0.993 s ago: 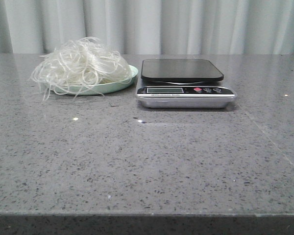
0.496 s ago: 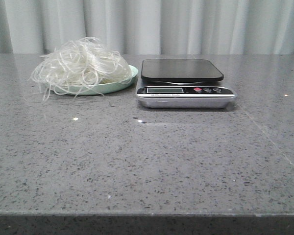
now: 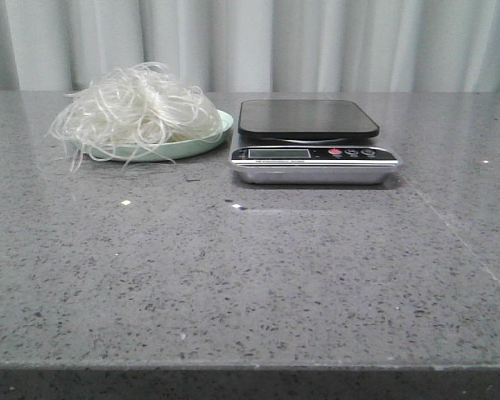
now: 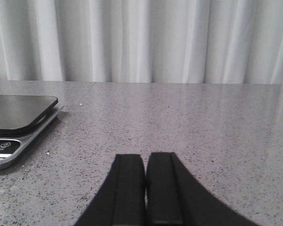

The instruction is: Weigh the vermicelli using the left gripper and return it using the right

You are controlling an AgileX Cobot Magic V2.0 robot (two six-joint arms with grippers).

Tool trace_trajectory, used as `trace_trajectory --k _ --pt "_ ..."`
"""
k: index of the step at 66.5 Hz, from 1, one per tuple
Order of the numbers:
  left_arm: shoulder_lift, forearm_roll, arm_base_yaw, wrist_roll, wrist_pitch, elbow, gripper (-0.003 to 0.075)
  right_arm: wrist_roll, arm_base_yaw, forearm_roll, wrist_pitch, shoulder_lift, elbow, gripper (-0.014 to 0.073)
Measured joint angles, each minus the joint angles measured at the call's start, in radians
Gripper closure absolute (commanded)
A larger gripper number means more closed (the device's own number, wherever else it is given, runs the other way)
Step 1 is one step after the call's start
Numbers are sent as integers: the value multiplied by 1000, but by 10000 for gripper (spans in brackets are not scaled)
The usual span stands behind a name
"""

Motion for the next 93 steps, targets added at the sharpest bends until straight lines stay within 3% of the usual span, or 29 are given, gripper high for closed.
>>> trace_trajectory --k 9,18,24,43,51,56,62,86,93 --pt "99 0 0 0 144 -190 594 0 0 0 0 0 0 416" --pt "268 -43 0 0 389 -396 594 0 0 0 0 0 0 416" --pt "349 -59 0 0 463 -455 594 0 0 0 0 0 0 416" --pt "483 -99 0 0 487 -473 560 0 0 0 0 0 0 416" --pt "511 -102 0 0 516 -484 414 0 0 0 0 0 0 416" --pt "535 -102 -10 0 535 -505 248 0 0 0 0 0 0 416" --pt "556 -102 -37 10 539 -522 158 0 0 0 0 0 0 416" --pt "633 -188 -73 17 500 -543 155 0 0 0 0 0 0 416" --pt "706 -201 -75 28 543 -607 155 0 0 0 0 0 0 416"
